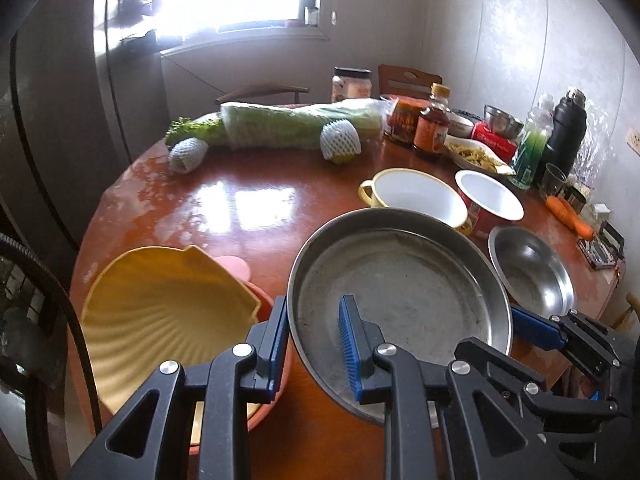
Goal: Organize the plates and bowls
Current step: 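Lift the steel plate with the left tool toward the shell plate stack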
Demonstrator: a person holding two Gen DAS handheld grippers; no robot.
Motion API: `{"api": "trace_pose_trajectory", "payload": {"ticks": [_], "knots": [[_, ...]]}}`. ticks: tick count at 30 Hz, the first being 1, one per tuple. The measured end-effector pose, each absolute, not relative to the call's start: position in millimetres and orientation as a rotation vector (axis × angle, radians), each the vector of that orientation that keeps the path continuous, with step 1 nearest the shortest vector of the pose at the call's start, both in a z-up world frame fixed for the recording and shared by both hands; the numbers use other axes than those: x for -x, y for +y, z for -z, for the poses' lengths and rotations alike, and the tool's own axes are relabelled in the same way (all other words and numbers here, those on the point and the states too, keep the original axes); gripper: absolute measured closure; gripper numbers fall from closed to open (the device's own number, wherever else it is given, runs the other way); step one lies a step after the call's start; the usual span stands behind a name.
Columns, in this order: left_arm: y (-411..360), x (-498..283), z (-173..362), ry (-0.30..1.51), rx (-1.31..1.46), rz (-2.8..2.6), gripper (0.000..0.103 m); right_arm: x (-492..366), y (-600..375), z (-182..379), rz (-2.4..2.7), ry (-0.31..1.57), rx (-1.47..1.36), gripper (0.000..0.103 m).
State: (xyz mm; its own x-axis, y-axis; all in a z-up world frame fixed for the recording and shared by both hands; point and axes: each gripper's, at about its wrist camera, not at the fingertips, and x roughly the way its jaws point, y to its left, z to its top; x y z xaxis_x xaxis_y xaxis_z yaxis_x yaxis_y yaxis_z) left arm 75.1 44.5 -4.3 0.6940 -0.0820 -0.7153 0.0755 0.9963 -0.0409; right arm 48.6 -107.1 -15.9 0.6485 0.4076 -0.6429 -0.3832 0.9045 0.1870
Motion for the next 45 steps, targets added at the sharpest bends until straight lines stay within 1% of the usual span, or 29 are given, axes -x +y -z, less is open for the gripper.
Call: {"api": "trace_pose_trajectory", "payload": {"ticks": [22,45], "knots": [[90,-44,-19,0.74,0.043,-0.023,0.078,-38,-60,-6,-0.553,0.672,0.05,0.054],[146,-31,-58,0.644,0.061,-0.131,0.077,-49,-5,-49,-0.654,0.546,0.122,0.054]]}}
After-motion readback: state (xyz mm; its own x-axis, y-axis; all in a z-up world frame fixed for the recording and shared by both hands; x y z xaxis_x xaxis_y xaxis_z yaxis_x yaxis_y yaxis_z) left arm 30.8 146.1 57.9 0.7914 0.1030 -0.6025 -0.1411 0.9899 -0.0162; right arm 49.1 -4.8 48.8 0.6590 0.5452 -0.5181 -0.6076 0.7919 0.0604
